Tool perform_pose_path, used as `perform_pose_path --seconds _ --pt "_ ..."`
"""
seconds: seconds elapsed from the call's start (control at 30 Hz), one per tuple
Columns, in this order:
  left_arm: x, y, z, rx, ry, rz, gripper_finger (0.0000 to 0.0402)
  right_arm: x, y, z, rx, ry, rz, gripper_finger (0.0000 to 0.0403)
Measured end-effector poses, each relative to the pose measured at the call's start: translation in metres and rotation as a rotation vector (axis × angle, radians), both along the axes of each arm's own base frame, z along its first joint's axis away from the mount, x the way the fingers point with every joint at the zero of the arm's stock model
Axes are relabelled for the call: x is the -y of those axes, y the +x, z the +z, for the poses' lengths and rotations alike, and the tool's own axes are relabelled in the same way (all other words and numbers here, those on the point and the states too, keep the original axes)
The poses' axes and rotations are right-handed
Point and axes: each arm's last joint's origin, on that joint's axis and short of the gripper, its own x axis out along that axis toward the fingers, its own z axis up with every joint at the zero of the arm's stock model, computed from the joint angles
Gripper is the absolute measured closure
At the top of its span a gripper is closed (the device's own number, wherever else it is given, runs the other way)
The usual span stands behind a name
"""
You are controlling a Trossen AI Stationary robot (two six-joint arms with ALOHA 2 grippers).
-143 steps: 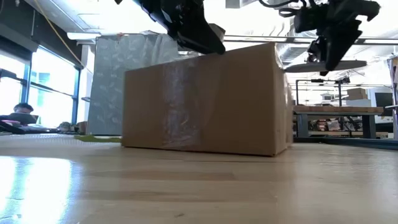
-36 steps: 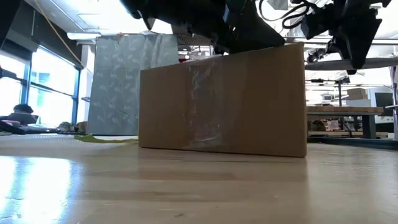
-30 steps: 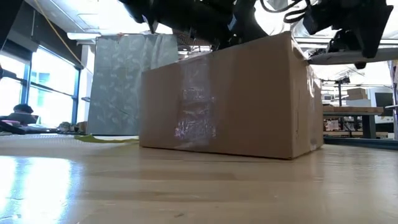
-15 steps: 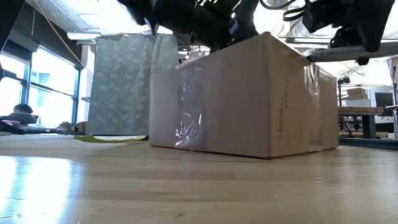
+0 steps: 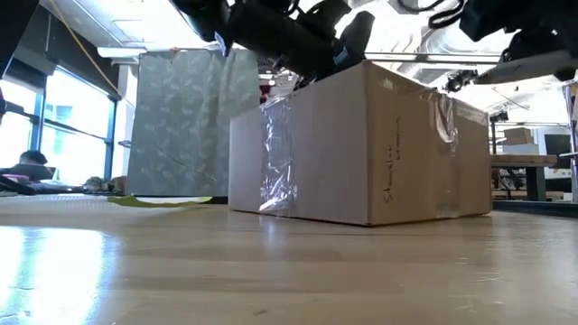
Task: Unpack boxes
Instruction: Open the cardboard box using the silver cutter
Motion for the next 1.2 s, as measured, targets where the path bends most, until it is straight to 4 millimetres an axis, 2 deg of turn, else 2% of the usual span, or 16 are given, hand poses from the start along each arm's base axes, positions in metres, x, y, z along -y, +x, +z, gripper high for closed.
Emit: perform_pose_path --seconds 0.07,0.17,0.27,0.33,0.43,0.53,0.67,0.77,0.83,1.03,1.2 --pt "0.0 -0.004 0.008 0.003 0.01 -0.005 0.0257 0.001 -0.007 0.005 0.036 -0.036 0.006 0.0291" --pt "-0.001 -0.014 0.033 0.035 0.044 -0.011 0.0257 0.001 -0.014 0.012 0.14 -0.155 -0.015 0.0291" --pt "-0.003 -0.029 0.059 0.029 0.089 0.041 0.0257 0.0 -0.02 0.021 0.268 -0.234 -0.047 0.0291" --pt "-0.007 -0.04 0.069 -0.013 0.121 0.101 0.0257 -0.003 -0.023 0.025 0.379 -0.284 -0.08 0.0291" --pt "-0.023 -0.057 0.08 -0.083 0.138 0.185 0.0262 -0.008 -0.025 0.022 0.517 -0.344 -0.106 0.0291" --pt "-0.05 -0.073 0.088 -0.137 0.103 0.248 0.0281 -0.013 -0.025 0.011 0.612 -0.391 -0.136 0.0291" --pt "-0.099 -0.09 0.087 -0.204 0.028 0.292 0.0332 -0.019 -0.017 -0.014 0.688 -0.476 -0.197 0.0291" --pt "-0.134 -0.102 0.084 -0.235 0.001 0.343 0.0383 -0.022 -0.012 -0.035 0.71 -0.554 -0.312 0.0291" --pt "-0.153 -0.109 0.081 -0.248 -0.012 0.392 0.0395 -0.023 -0.01 -0.047 0.733 -0.593 -0.38 0.0291" --pt "-0.188 -0.133 0.073 -0.315 -0.122 0.446 0.0394 -0.026 -0.008 -0.075 0.834 -0.714 -0.499 0.0291" --pt "-0.199 -0.14 0.046 -0.38 -0.291 0.397 0.0399 -0.025 -0.005 -0.082 0.889 -0.766 -0.518 0.0291"
